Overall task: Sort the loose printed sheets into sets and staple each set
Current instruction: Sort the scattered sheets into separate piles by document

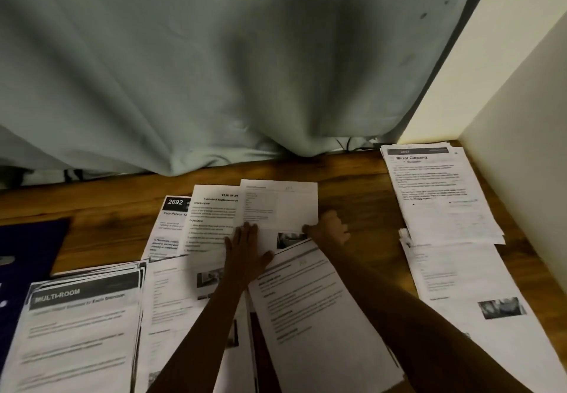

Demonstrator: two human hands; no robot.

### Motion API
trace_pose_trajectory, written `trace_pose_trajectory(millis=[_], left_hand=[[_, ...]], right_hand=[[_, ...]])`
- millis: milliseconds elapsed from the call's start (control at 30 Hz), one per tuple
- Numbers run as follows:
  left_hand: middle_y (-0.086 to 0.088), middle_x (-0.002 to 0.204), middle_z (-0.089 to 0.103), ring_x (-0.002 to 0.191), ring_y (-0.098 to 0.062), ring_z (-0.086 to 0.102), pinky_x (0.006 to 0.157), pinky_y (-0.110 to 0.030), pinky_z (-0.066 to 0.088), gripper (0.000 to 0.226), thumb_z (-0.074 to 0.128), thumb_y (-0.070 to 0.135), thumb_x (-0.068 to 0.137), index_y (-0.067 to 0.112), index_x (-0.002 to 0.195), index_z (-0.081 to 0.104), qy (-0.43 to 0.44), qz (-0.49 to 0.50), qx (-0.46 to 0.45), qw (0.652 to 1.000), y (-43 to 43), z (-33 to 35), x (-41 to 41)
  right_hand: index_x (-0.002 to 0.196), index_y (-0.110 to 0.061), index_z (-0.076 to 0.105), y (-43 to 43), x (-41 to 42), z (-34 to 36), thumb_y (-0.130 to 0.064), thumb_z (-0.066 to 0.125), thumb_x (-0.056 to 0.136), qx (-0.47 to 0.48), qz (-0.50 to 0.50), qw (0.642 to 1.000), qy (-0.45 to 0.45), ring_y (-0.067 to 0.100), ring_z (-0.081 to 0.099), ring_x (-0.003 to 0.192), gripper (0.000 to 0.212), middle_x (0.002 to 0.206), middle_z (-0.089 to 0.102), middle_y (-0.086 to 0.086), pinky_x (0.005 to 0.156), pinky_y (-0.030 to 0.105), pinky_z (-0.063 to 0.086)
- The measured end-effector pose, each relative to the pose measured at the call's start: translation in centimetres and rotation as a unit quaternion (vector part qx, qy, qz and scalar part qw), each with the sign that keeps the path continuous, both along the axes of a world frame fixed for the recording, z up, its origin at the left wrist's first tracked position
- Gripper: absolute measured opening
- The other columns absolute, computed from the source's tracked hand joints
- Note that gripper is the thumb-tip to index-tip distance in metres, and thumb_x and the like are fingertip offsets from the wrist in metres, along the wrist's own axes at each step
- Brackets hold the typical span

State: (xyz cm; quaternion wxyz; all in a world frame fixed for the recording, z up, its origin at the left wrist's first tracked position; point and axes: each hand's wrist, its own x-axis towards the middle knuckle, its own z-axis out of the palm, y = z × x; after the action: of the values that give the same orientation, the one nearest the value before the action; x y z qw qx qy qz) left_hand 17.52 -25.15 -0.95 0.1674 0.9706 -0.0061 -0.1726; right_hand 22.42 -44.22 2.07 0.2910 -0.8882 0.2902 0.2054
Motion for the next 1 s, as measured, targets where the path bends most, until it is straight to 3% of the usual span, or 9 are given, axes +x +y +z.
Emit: trace_pose_trajectory(millis=[67, 133, 267, 600, 667, 800, 933, 1000], left_hand=[[-0.009, 0.159, -0.003, 0.146, -0.030, -0.005, 0.115, -0.050, -0.007, 0.092, 0.035, 0.063, 0.081, 0.013, 0.151, 0.003, -0.008, -0.004, -0.010, 1.000, 0.2, -0.2, 0.0], [-0.009, 0.159, -0.001, 0.146, -0.029, -0.004, 0.115, -0.050, -0.007, 0.085, 0.045, 0.055, 0.090, 0.013, 0.151, 0.003, -0.019, -0.010, -0.007, 1.000, 0.3, -0.2, -0.1], [-0.009, 0.159, -0.001, 0.146, -0.029, -0.003, 0.115, -0.049, -0.007, 0.082, 0.046, 0.052, 0.092, 0.013, 0.151, 0.004, -0.023, -0.015, -0.014, 1.000, 0.5, -0.1, 0.1], [-0.007, 0.159, -0.007, 0.146, -0.026, -0.007, 0.115, -0.045, -0.010, 0.083, 0.048, 0.050, 0.092, 0.016, 0.151, 0.001, -0.028, 0.001, -0.084, 0.996, 2.0, 1.3, 0.0], [-0.007, 0.159, -0.006, 0.146, -0.026, -0.006, 0.115, -0.045, -0.010, 0.082, 0.048, 0.050, 0.092, 0.016, 0.151, 0.002, -0.034, 0.009, -0.085, 0.996, 2.4, 1.8, 0.0], [-0.009, 0.159, -0.004, 0.146, -0.026, -0.004, 0.115, -0.046, -0.009, 0.081, 0.048, 0.049, 0.093, 0.016, 0.152, 0.004, -0.047, 0.025, -0.104, 0.993, 3.2, 3.2, -0.4], [-0.008, 0.159, -0.001, 0.146, -0.025, -0.003, 0.115, -0.045, -0.006, 0.080, 0.049, 0.047, 0.093, 0.015, 0.151, 0.004, -0.069, 0.049, -0.117, 0.989, 3.9, 4.8, -1.3], [-0.007, 0.159, 0.001, 0.146, -0.024, -0.002, 0.116, -0.045, -0.004, 0.080, 0.048, 0.048, 0.093, 0.015, 0.151, 0.005, -0.075, 0.062, -0.137, 0.986, 4.4, 5.5, -1.8]], right_hand=[[0.137, -0.008, 0.032, 0.6, 0.2, -0.2, -0.034, 0.071, 0.079, -0.023, -0.016, 1.000, 0.010, 0.035, 0.035, 0.129, 0.074, 0.136, 0.044, 0.014, 0.107, 0.046, 0.026], [0.130, -0.010, 0.039, 0.8, 0.4, -0.4, -0.026, 0.069, 0.080, -0.021, -0.042, 0.999, 0.005, 0.033, 0.037, 0.126, 0.060, 0.132, 0.048, 0.013, 0.106, 0.046, 0.025], [0.096, -0.018, 0.055, 0.1, 0.3, -0.7, -0.022, 0.068, 0.081, 0.010, -0.080, 0.996, -0.028, 0.027, 0.047, 0.116, 0.020, 0.112, 0.059, 0.007, 0.104, 0.046, 0.024], [0.101, -0.018, 0.067, -0.8, 0.6, 1.1, -0.038, 0.063, 0.087, 0.019, -0.064, 0.982, -0.179, 0.021, 0.053, 0.104, 0.025, 0.101, 0.063, 0.000, 0.102, 0.043, 0.024], [0.097, -0.017, 0.066, -0.9, 1.0, 1.7, -0.040, 0.063, 0.086, 0.042, -0.073, 0.979, -0.184, 0.021, 0.055, 0.101, 0.026, 0.096, 0.062, 0.000, 0.102, 0.044, 0.031], [0.093, -0.013, 0.068, -1.1, 1.1, 2.6, -0.044, 0.066, 0.082, 0.084, -0.072, 0.970, -0.217, 0.022, 0.064, 0.088, 0.032, 0.093, 0.069, 0.006, 0.088, 0.043, 0.051], [0.108, -0.006, 0.068, -0.8, -0.1, 5.3, -0.022, 0.066, 0.086, 0.217, -0.063, 0.919, -0.323, 0.020, 0.063, 0.096, 0.027, 0.104, 0.069, 0.008, 0.089, 0.034, 0.052], [0.109, -0.003, 0.065, -0.6, -0.8, 7.1, -0.017, 0.063, 0.088, 0.273, -0.059, 0.885, -0.372, 0.018, 0.064, 0.093, 0.025, 0.100, 0.068, 0.007, 0.089, 0.032, 0.052]])
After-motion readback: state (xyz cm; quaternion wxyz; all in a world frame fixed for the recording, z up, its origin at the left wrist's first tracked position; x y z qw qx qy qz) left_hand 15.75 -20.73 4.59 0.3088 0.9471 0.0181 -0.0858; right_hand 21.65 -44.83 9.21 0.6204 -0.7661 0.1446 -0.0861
